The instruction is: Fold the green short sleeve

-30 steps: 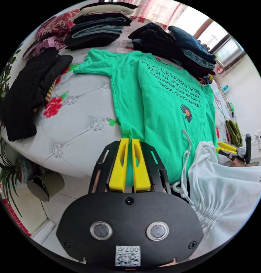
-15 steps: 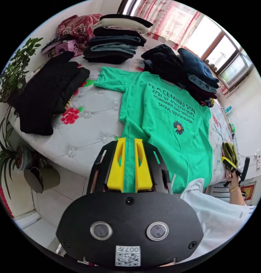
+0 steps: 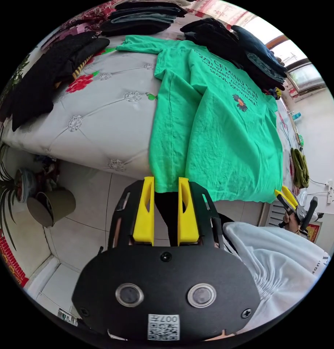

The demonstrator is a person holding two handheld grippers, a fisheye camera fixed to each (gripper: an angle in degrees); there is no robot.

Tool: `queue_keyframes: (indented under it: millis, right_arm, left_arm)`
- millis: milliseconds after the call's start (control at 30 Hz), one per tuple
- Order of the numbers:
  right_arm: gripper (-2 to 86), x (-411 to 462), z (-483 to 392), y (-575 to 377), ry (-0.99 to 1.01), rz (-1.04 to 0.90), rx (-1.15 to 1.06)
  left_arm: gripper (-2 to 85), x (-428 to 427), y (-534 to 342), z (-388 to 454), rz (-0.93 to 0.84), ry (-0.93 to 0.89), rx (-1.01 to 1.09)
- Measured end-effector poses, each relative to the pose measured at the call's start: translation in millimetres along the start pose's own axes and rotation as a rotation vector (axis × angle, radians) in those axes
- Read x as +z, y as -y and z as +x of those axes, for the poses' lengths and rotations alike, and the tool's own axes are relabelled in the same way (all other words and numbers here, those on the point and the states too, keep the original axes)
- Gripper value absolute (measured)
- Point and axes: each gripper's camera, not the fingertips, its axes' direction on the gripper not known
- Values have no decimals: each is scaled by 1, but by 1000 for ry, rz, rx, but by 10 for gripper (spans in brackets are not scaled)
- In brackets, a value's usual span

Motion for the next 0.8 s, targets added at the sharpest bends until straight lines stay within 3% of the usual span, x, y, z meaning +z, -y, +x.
queue_keyframes:
  millis: [67,267,433,567,800]
  right_arm:
    - [37,-14,9,0,21,-11,33]
    - [5,-67,57,-19,180,36,96]
    - [19,-76,77,-30,230,-23,212]
    - [55,-78,78,-38,252,-97,226]
    - [79,-72,83,-24,295,-181,291]
  left_arm:
    - [16,-21,2,3,11,19,24]
    - [6,-104,-25,-45,78,76,8]
    - [20,-113,-65,-99,44,58,-177]
    - [85,-135,-76,-87,148,-39,-108]
    - [107,-137,-23,-62,114,-97,6]
